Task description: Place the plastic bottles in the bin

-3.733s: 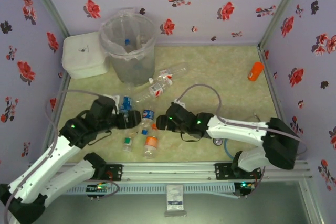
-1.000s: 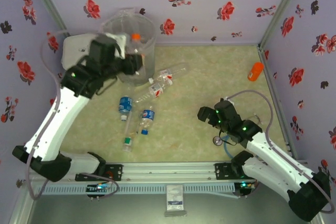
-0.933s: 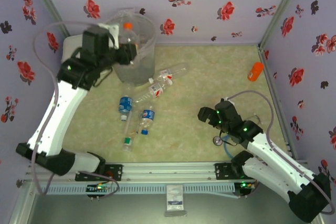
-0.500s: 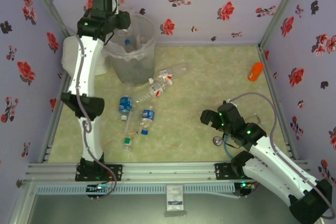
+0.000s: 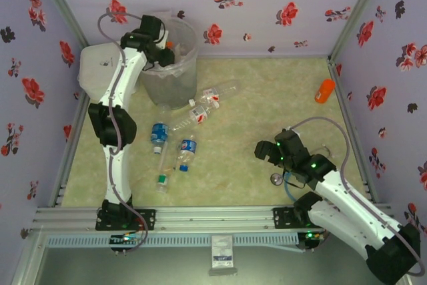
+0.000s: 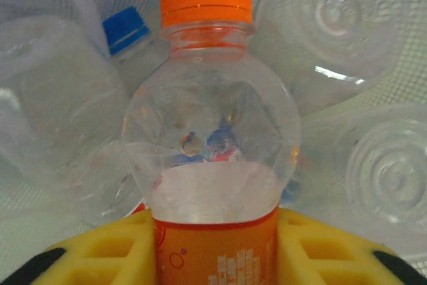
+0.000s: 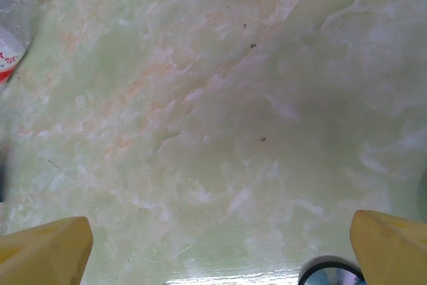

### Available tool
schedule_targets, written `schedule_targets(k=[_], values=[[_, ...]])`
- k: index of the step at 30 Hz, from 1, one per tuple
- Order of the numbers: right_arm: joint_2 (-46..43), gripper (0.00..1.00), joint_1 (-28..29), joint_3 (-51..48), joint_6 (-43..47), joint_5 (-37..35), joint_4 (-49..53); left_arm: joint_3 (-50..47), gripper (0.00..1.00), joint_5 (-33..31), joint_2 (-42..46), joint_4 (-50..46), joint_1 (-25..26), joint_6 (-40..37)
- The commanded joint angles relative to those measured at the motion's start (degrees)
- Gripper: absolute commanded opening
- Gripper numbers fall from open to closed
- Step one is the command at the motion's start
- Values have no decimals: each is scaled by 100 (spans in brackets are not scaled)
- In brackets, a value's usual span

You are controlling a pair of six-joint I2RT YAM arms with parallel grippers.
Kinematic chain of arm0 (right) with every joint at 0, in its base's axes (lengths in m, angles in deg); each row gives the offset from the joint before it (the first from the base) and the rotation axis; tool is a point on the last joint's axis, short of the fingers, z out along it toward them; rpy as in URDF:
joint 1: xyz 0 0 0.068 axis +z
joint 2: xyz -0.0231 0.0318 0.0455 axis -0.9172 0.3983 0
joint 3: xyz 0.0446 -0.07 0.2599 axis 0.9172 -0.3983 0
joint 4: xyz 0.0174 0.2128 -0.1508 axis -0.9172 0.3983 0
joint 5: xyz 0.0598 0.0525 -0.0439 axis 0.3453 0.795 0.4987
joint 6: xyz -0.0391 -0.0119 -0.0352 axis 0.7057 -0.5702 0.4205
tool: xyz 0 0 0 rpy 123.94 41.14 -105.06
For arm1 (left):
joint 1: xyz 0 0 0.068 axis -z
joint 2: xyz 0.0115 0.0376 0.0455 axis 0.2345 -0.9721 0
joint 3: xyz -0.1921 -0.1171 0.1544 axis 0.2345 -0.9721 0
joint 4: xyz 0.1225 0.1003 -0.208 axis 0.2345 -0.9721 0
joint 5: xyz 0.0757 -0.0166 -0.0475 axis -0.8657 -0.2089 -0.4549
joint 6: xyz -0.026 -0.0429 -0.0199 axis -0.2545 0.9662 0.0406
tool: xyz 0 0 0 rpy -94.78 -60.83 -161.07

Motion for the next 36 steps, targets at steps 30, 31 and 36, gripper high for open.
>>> schedule_targets(k=[30, 31, 36], values=[[233, 99, -89, 308, 391, 150, -272, -3673, 100, -815, 4857, 28, 1038, 531], [229, 99, -87, 291, 373, 168, -277, -4046, 100, -911, 5118, 4, 1186, 683], [226, 99, -87, 153, 266, 154, -322, -6015, 100, -1011, 5957, 210, 1750, 1554]])
